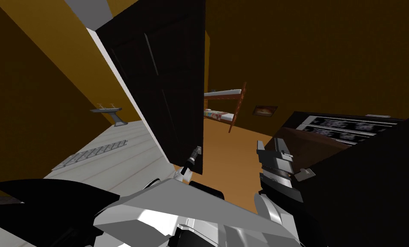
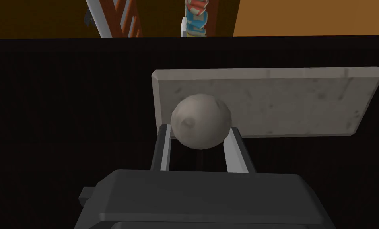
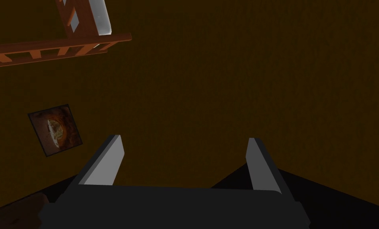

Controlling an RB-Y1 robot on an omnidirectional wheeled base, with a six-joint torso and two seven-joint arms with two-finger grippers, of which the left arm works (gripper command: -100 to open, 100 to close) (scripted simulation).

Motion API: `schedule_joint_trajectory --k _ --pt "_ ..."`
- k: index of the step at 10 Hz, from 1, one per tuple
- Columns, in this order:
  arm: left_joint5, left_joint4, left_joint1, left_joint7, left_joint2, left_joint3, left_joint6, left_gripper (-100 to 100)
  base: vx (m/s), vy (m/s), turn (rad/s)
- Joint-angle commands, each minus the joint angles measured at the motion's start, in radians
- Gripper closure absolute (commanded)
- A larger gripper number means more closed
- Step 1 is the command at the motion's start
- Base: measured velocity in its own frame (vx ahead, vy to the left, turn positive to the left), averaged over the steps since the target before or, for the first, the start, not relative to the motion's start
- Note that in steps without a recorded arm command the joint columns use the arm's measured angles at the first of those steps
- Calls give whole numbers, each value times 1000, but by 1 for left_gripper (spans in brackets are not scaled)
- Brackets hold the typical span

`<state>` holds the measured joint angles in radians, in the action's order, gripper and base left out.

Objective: Push the door open

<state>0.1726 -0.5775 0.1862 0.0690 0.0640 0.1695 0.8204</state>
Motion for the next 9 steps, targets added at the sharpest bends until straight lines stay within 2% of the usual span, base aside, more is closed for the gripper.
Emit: schedule_joint_trajectory --k 1,2,3,6,8,9 --pt "7 -30 -14 4 16 -16 -9 100 143 -38 59" --pt "15 -28 -12 10 20 -35 -9 100 126 -49 88" --pt "13 -61 -26 7 16 -24 -30 -100 -70 -69 78" --pt "20 -67 -31 6 5 -26 -31 -100 -245 -83 46" --pt "27 -72 -35 5 -15 -28 -33 -100 -259 -78 66" --pt "25 -66 -31 4 -8 -28 -31 -100 -117 -34 10"
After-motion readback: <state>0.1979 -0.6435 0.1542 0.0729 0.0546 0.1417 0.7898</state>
